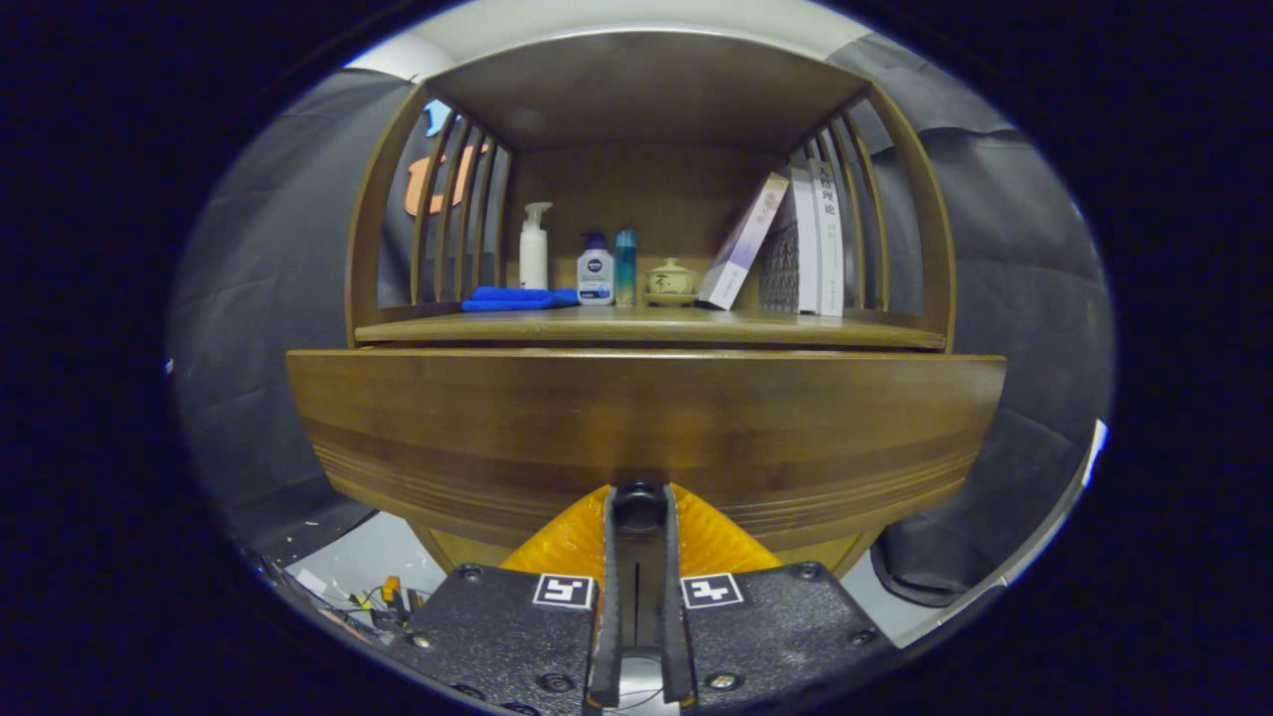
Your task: Pull open the drawer, take out the items inside it, and place them on the countertop above the cabinet.
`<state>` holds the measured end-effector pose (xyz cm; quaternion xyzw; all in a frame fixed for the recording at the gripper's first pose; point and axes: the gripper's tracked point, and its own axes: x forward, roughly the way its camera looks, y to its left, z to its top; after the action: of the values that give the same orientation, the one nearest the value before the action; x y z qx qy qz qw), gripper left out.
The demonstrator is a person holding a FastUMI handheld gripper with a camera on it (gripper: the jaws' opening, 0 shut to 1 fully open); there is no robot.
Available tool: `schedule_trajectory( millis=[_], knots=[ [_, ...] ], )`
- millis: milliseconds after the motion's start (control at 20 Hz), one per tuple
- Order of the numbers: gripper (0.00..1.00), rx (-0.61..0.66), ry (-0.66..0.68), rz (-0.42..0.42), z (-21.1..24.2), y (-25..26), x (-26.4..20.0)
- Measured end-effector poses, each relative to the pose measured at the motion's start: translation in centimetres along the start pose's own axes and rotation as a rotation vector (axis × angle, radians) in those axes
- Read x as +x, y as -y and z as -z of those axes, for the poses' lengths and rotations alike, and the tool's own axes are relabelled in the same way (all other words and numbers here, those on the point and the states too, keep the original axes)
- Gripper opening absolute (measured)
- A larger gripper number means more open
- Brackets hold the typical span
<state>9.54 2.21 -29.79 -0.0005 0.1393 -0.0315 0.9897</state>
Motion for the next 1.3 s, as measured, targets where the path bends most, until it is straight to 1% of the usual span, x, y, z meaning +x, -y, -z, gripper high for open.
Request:
schedule_trajectory(
  millis=[700, 950, 1300],
  knots=[
    [0.19, 0.026, -0.018, -0.019, 1.5, 0.0, -5.0],
    [0.19, 0.007, -0.023, -0.02, 2.4, 0.2, -6.7],
    [0.19, 0.016, -0.027, -0.031, 3.0, 0.1, -8.4]
  ],
)
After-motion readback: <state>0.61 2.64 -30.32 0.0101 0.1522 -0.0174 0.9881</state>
